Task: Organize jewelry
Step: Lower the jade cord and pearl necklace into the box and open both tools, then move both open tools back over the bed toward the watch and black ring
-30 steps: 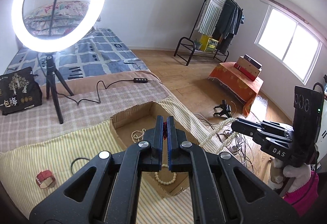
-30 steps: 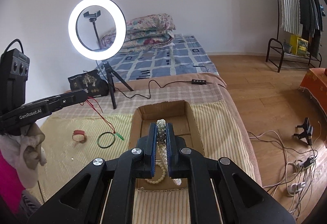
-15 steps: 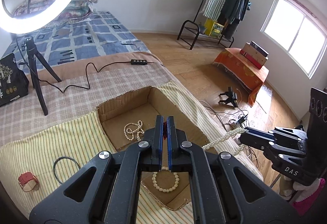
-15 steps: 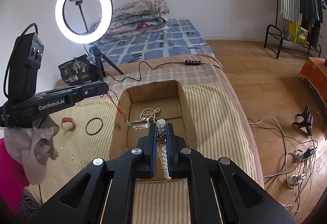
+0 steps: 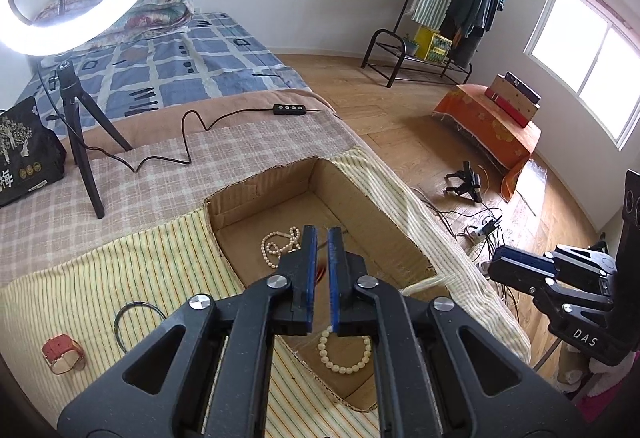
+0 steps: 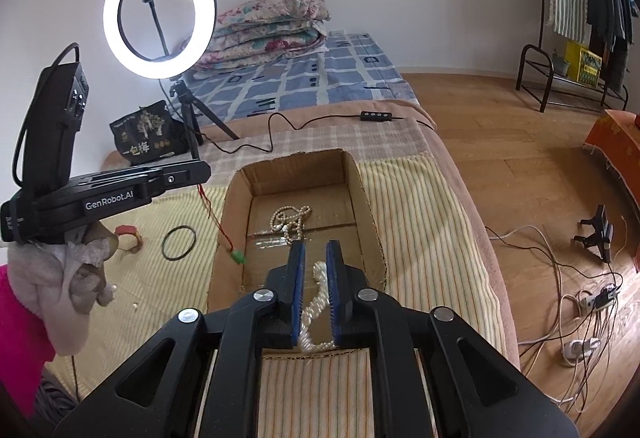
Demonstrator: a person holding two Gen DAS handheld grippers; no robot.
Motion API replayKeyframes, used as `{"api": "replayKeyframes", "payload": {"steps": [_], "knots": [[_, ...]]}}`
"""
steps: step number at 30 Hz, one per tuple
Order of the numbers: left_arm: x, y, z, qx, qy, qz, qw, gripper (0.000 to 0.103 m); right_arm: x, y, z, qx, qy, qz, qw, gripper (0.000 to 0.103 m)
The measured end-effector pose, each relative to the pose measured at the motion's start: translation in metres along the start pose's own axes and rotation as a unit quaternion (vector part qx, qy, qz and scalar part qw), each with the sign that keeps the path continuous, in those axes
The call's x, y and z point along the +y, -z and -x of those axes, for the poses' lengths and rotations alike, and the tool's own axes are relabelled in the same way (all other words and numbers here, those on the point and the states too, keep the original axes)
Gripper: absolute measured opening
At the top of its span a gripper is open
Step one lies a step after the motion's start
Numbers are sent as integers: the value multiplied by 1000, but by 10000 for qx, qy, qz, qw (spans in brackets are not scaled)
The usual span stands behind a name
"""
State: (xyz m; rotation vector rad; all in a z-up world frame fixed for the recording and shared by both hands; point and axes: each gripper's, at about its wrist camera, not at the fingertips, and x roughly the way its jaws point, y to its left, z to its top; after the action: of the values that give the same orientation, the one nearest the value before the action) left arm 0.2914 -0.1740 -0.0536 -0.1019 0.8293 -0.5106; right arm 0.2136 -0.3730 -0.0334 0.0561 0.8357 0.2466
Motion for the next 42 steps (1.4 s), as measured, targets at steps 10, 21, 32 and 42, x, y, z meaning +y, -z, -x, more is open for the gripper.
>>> {"api": "replayKeyframes", "payload": {"steps": [10, 21, 32, 42], "knots": [[3, 1, 13, -93, -110, 24, 9999, 44, 10, -1, 7, -151, 154, 184, 9996, 61], [8, 4, 45, -257, -280, -24, 9993, 44, 17, 2, 8, -125, 269, 194, 9994, 66], [47, 23, 109, -555, -702, 56, 9960, 45, 44, 6, 16, -252, 163, 347, 9989, 66], [114, 60, 158, -660, -1218, 411, 9895, 45, 78, 8, 9, -235, -107, 625, 9977, 66]]}}
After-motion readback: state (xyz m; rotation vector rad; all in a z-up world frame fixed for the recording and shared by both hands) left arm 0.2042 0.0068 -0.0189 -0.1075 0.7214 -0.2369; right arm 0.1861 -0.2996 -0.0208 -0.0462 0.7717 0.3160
